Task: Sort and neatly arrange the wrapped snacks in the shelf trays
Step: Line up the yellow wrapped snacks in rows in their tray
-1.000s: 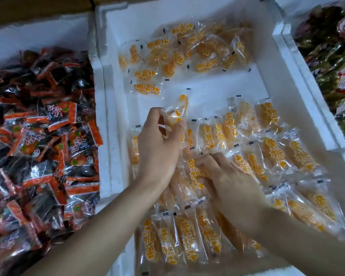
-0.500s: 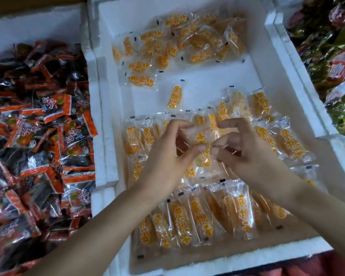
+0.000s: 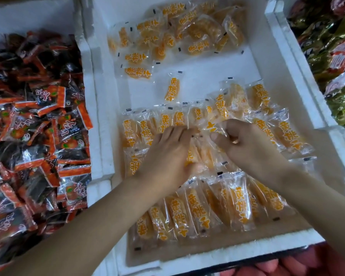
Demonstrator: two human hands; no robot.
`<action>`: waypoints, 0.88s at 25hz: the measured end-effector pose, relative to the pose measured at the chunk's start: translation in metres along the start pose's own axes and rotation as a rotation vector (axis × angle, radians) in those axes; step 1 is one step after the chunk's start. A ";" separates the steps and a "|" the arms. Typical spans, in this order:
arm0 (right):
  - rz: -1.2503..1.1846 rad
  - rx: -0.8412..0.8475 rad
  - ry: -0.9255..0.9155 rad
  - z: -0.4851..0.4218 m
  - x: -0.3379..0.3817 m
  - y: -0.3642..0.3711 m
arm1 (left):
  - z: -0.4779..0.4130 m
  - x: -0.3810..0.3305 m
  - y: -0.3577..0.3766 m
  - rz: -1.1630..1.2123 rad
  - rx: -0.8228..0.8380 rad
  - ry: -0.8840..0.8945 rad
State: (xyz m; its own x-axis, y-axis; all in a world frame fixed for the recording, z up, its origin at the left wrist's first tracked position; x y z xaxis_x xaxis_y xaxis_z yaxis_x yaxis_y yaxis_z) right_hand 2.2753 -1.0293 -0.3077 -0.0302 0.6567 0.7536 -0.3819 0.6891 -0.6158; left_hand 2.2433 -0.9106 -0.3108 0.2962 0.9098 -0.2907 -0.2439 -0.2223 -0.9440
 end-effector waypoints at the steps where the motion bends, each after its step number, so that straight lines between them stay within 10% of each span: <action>1: 0.000 -0.021 0.009 0.000 -0.001 0.001 | -0.001 0.000 0.008 -0.076 0.081 0.005; 13: 0.640 -0.047 -0.304 0.012 0.018 0.025 | 0.002 0.002 0.005 0.012 0.086 0.047; 22: 0.208 -0.074 -0.141 -0.112 0.039 0.000 | -0.085 0.097 -0.049 0.045 -0.171 -0.225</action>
State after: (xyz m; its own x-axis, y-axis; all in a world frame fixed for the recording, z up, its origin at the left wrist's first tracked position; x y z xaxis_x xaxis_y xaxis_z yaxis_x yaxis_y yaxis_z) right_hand 2.3777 -0.9692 -0.3040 -0.2310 0.7409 0.6307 -0.2855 0.5681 -0.7719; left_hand 2.3629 -0.8411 -0.3064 0.0719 0.9483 -0.3092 -0.0872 -0.3029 -0.9490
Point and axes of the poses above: each hand's wrist, its own z-axis away from the middle knuckle, its own y-axis out of the palm, x = y × z, the point moved 10 cm from there along -z, towards the middle knuckle, and after that the axes turned 10 degrees about x, right-handed, at the moved point
